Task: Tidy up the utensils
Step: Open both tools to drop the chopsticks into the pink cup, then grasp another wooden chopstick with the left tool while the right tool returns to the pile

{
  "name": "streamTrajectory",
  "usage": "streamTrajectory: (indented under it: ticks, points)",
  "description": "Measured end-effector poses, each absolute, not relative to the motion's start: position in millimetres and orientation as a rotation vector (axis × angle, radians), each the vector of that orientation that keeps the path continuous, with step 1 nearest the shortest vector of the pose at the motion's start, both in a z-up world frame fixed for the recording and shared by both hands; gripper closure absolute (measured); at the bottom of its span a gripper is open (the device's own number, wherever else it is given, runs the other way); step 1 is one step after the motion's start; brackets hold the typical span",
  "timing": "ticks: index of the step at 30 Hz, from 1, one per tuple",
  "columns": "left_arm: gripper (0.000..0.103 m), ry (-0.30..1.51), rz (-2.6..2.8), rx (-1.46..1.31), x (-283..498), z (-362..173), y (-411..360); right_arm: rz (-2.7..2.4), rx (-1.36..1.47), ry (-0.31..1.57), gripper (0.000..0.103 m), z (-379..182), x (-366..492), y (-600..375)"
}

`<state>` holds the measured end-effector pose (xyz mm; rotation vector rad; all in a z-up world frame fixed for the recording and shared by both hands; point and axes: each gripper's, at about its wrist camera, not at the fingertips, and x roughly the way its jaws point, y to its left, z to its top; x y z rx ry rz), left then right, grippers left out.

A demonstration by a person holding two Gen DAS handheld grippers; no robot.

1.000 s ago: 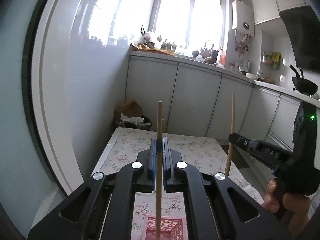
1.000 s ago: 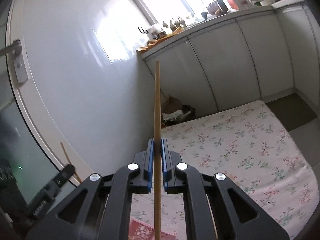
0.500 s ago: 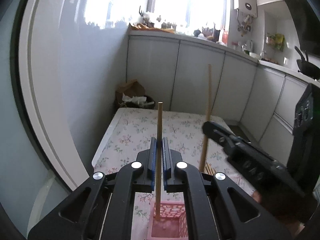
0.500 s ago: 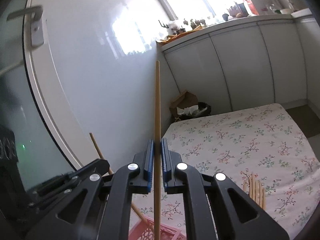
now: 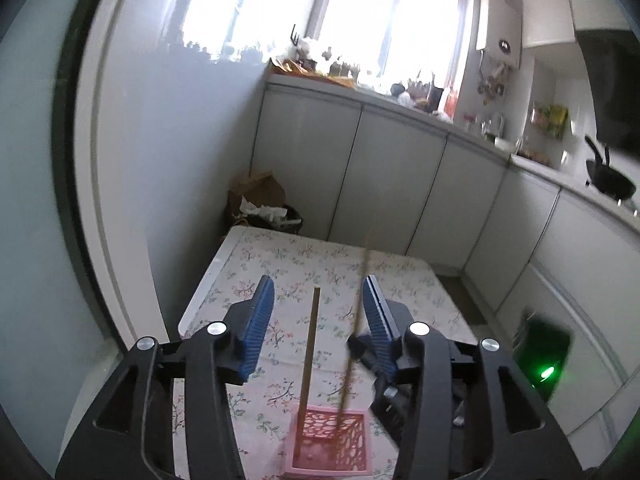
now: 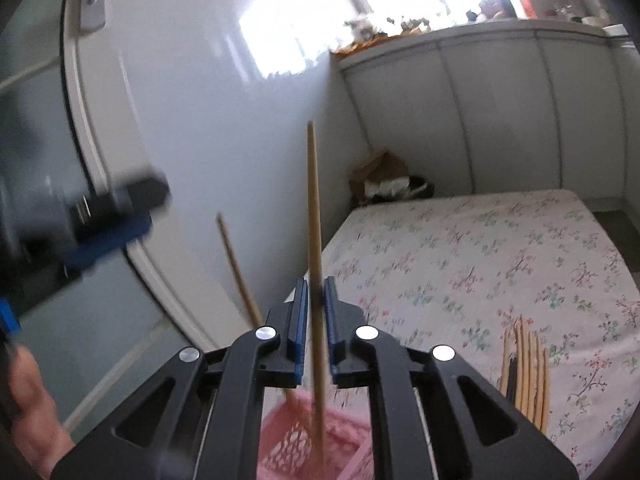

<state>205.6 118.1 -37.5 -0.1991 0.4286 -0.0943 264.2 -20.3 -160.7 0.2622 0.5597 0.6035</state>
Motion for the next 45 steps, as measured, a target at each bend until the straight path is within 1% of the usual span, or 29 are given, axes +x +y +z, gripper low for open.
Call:
streamTrajectory:
  ticks: [1,2,3,4,10,13,15,17,21,24,27,32,33,34,35,41,42,44,45]
  points:
    - [0.055,0.425,-0.098,-0.204,203.8,-35.2,118.0,0.623,0.275,0.619,0.086,-162.7,268.1,-23.3]
    - [0.053,0.422,-0.100,-0.204,201.9,-33.2,116.3,0.626,0.290,0.640,0.075,-162.2,270.3,-26.9]
    - [0.051,0.417,-0.104,-0.203,200.2,-30.8,113.7,0.625,0.308,0.648,0.070,-159.9,271.2,-32.9]
    - [0.051,0.414,-0.112,-0.203,198.6,-29.0,111.4,0.611,0.323,0.644,0.068,-153.7,272.3,-42.8]
    - [0.051,0.400,-0.176,-0.166,188.3,-17.6,84.3,0.495,0.332,0.587,0.067,-107.4,272.7,-105.8]
    - [0.051,0.422,-0.207,-0.131,187.5,-18.4,63.4,0.433,0.345,0.594,0.067,-89.6,273.0,-141.1]
    - [0.051,0.469,-0.232,-0.114,190.9,-23.4,45.1,0.403,0.370,0.642,0.066,-85.8,275.0,-170.5]
    - [0.051,0.536,-0.244,-0.083,196.8,-32.8,23.2,0.371,0.375,0.699,0.059,-88.5,277.0,-192.9]
    - [0.051,0.706,-0.244,-0.049,219.8,-61.3,-11.7,0.287,0.381,0.798,0.059,-105.0,287.8,-223.6]
    - [0.051,0.828,-0.248,-0.084,242.1,-83.7,-25.6,0.220,0.394,0.920,0.059,-130.9,293.1,-240.9]
    - [0.051,0.924,-0.245,-0.086,263.0,-107.1,-42.3,0.174,0.382,0.993,0.059,-152.4,298.1,-251.7]
    - [0.051,1.045,-0.211,-0.037,291.7,-145.5,-61.2,0.170,0.433,1.025,0.059,-165.0,300.8,-270.6]
    - [0.051,1.066,-0.201,-0.037,295.8,-152.7,-61.2,0.173,0.436,1.027,0.057,-166.6,301.0,-272.5]
    - [0.051,1.089,-0.194,-0.038,298.9,-160.6,-60.6,0.172,0.438,1.031,0.049,-168.0,301.3,-275.1]
    - [0.051,1.110,-0.189,-0.042,303.4,-165.9,-58.8,0.172,0.430,1.039,0.044,-170.8,301.7,-277.6]
    - [0.051,1.193,-0.154,-0.051,321.4,-193.4,-59.2,0.163,0.437,1.081,0.044,-180.6,308.0,-278.2]
    - [0.051,1.200,-0.154,-0.048,324.3,-197.4,-60.0,0.159,0.442,1.084,0.044,-181.7,308.2,-278.9]
    - [0.057,1.208,-0.138,-0.029,328.6,-202.5,-61.5,0.157,0.444,1.087,0.044,-184.0,309.1,-278.2]
    - [0.062,1.213,-0.131,-0.028,331.2,-204.9,-61.1,0.159,0.444,1.088,0.044,-183.8,309.0,-277.7]
